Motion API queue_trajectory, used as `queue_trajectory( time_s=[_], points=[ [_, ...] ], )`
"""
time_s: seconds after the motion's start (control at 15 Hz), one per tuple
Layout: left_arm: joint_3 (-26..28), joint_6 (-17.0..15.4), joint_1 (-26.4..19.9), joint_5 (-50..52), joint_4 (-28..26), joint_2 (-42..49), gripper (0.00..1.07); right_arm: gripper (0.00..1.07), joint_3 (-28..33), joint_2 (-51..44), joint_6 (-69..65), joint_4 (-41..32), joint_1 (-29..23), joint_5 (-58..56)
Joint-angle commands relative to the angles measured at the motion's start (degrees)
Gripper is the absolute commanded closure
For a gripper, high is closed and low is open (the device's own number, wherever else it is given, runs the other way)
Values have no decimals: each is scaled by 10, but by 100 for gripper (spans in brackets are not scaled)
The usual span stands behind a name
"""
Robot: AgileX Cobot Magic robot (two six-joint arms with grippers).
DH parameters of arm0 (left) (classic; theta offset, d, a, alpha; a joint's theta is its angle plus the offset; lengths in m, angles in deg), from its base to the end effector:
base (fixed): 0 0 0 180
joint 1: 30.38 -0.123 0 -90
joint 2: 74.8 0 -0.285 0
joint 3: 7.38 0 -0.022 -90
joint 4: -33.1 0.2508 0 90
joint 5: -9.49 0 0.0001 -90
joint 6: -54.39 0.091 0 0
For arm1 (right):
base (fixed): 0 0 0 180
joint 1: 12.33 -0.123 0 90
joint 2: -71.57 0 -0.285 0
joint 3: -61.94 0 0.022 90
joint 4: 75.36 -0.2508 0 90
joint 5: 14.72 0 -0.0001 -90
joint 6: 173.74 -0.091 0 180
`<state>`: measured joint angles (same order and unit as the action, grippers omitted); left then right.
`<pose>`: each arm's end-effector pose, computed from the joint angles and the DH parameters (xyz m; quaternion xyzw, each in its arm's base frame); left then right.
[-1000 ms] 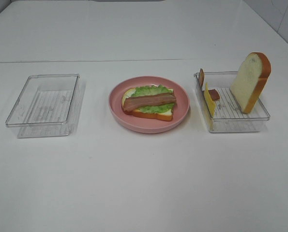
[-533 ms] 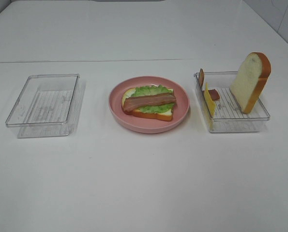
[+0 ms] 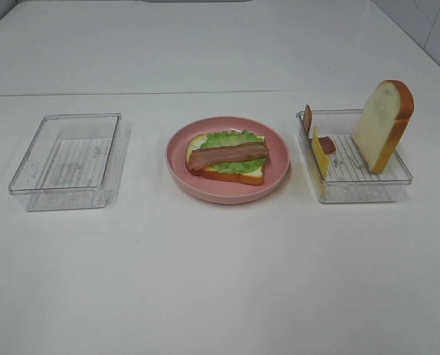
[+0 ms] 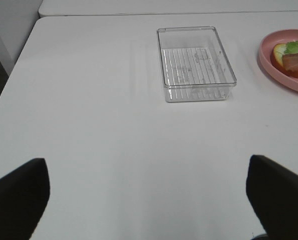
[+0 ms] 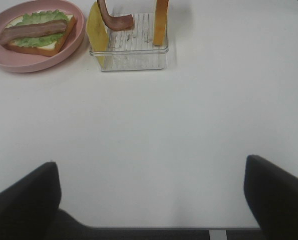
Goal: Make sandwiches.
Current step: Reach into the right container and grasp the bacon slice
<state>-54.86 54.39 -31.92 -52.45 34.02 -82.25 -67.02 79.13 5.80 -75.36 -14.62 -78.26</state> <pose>-0.0089 0.0011 0.2809 -0.0119 0.8519 0.0150 0.5233 -0.0029 -0.0001 0.2614 -0.0140 0.8751 0.0116 0.4836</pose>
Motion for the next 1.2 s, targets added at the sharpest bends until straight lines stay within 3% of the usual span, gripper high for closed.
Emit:
queue_trajectory(
  time_s=[0.07, 1.2],
  points=[
    [-2, 0, -2, 7, 0, 9, 4, 11, 1, -16, 1, 0, 2, 3],
    [-2, 0, -2, 7, 0, 9, 4, 11, 1, -16, 0, -10, 2, 4]
  ],
)
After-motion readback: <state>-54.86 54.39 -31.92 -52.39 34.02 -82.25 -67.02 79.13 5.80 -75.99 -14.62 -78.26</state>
